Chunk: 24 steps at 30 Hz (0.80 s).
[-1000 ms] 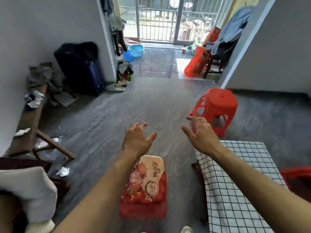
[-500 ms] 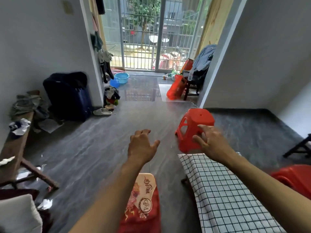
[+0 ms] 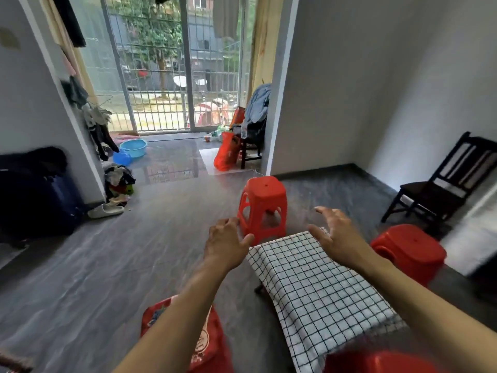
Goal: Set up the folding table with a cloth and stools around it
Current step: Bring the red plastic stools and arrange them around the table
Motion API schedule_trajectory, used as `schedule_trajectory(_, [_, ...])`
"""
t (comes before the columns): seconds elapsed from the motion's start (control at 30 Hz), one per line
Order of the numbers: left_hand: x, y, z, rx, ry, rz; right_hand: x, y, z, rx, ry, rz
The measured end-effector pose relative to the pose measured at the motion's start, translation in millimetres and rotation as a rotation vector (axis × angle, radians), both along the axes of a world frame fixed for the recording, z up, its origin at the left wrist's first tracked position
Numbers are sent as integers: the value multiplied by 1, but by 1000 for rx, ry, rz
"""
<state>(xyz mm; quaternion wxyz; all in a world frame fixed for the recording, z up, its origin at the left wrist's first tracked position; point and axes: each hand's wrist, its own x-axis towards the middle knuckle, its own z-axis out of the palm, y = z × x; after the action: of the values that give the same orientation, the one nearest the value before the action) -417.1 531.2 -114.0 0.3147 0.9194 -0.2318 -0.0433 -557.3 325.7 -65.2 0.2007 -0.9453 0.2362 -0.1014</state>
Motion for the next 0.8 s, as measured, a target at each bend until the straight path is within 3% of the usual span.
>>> schedule_trajectory(0.37, [-186,-100,23,58,-34,-178,-229,-88,-3,58,-117,-171])
schedule_trajectory(0.8, [-368,-229,-9,59,27,-649,-482,-106,-28,118,-70,-635])
